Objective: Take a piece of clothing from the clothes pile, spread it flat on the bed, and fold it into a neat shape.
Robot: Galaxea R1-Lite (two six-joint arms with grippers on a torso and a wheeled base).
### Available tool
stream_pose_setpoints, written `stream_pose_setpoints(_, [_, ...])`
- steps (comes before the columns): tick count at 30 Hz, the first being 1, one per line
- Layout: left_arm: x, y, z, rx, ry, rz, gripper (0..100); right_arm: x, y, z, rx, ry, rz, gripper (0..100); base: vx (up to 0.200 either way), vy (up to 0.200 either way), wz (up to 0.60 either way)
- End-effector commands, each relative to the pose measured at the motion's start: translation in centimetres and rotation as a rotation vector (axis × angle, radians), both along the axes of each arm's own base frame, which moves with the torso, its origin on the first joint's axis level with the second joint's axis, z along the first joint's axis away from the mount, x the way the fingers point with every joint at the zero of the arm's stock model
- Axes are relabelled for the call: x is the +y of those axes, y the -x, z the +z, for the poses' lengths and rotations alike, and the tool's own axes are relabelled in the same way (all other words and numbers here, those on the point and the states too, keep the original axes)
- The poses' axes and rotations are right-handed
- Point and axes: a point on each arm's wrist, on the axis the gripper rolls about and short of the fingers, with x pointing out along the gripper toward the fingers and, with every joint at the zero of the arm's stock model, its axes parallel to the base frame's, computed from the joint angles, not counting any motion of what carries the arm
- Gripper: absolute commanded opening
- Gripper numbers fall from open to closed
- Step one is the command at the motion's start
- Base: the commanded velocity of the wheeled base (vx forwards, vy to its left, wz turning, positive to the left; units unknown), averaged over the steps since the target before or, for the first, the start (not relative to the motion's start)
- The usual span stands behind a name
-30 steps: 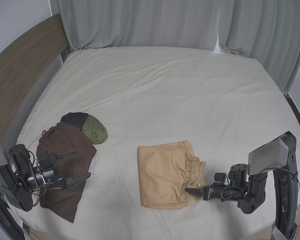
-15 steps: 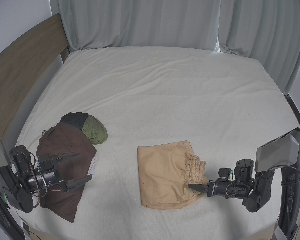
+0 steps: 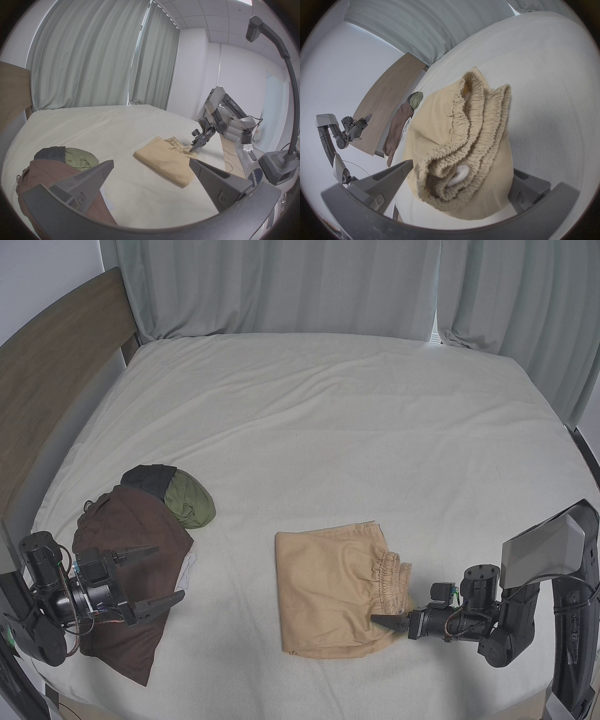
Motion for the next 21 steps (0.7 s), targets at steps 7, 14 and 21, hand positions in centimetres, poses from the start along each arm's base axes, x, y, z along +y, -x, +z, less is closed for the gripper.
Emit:
stream_pose_setpoints(7, [0.01,-0.02,-0.05,0.002,0.0,0.0,100,0.28,-0.64,-0.73,-0.006,0.0,0.002,100,0.0,0.0,0.0])
stream_pose_setpoints(14, [-0.03,-0.01,-0.02,0.001,0.0,-0.001,100,0.31,-0.58,-0.76,-0.003,0.001,0.005,0,0.0,0.0,0.0])
stream_pose_setpoints(21, [-0.17,0.01,-0.2,0.01,0.001,-0.007,100,0.29,-0.5,-0.83,0.001,0.002,0.005,0,0.0,0.0,0.0])
